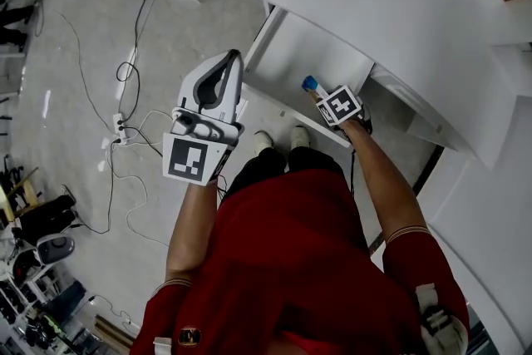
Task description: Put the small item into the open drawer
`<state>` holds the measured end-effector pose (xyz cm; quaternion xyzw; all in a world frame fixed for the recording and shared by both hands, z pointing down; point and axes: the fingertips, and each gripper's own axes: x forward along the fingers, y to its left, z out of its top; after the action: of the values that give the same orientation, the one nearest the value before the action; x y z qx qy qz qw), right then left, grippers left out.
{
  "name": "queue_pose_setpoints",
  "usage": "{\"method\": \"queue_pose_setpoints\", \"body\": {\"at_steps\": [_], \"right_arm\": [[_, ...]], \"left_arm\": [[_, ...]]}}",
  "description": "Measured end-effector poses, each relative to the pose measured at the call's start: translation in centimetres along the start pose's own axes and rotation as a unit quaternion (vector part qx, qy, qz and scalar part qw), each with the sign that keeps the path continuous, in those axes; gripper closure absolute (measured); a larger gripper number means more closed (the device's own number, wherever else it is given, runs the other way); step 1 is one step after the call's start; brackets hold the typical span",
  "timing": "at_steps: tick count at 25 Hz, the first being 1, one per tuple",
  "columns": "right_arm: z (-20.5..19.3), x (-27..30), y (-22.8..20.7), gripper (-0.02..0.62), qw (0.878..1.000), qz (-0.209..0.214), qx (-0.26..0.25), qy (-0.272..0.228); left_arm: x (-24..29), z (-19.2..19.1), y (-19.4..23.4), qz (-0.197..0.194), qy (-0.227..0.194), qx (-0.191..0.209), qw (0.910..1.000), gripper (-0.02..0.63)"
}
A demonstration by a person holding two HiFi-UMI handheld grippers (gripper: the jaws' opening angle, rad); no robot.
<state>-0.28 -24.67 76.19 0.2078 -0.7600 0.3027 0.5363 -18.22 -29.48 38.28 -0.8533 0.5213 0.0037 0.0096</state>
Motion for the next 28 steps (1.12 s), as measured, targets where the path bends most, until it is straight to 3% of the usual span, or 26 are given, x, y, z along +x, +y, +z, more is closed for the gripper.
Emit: {"method": "queue_pose_setpoints", "body": {"at_steps": [6, 15, 28], "right_arm": [[0.0, 0.5, 0.4, 0.509, 1.000, 0.007, -0.015, 0.017], [0.2, 0.0, 0.9, 0.462, 0.999, 0.027, -0.026, 0.002], [3.4, -5.4, 2.1, 0.454, 0.993, 0.048, -0.061, -0.093]], "left_arm": [[-0.5, -0.2, 0.5, 0.001, 0.005, 0.000, 1.0000, 0.606], [-0.5, -0.8, 0.0, -0.005, 0.008, -0.003, 0.9999, 0.606], [0.0, 0.2, -1.7, -0.028, -0.006, -0.002, 0.9996, 0.606]]}}
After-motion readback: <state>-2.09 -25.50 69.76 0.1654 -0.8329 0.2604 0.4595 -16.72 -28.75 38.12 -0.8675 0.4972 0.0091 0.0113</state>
